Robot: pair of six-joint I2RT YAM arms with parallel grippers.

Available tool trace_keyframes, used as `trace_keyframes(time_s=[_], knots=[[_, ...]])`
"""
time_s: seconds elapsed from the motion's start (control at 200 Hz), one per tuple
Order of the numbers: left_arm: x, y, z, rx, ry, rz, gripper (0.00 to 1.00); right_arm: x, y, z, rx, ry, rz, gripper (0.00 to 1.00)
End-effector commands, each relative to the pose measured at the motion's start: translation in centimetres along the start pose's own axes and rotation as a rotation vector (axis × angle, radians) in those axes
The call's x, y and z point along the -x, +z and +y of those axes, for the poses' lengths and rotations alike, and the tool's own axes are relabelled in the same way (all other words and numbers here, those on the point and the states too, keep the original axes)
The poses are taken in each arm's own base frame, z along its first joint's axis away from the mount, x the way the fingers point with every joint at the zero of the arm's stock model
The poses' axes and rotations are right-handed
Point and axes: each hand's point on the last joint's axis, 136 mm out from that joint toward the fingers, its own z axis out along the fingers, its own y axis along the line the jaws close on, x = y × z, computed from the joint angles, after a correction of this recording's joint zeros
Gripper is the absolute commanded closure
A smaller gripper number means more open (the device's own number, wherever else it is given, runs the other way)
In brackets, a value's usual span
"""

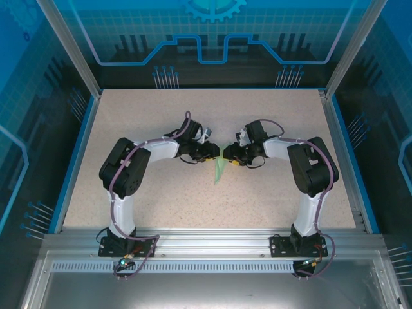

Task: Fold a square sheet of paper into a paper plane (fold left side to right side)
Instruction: Fold the wing for the fifth time at the center of the table.

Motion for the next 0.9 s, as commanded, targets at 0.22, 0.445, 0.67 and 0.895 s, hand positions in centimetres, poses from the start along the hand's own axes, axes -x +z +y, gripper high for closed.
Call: trace_keyframes(time_s=[0.22,0.445,0.67,0.895], knots=[[0.7,0.8,-0.2,0.003,0.045,0.033,0.85,-2.1,1.7,-1.8,-0.073,-0.001,0.069,0.56],[1.0,1.4,0.3,0.022,0.061,0.046,0.91,-2.2,1.7,-2.0,-0.080,-0.004,0.072,0.56],[1.2,1.5,0.4,0.023,0.083,0.053,0.94,-2.3,1.8,-2.0,-0.083,-0.006,0.077,0.56],[1.8,1.7,0.7,0.023,0.101,0.058,0.94,-2.4,1.6,-2.0,-0.087,-0.014,0.081,0.56]])
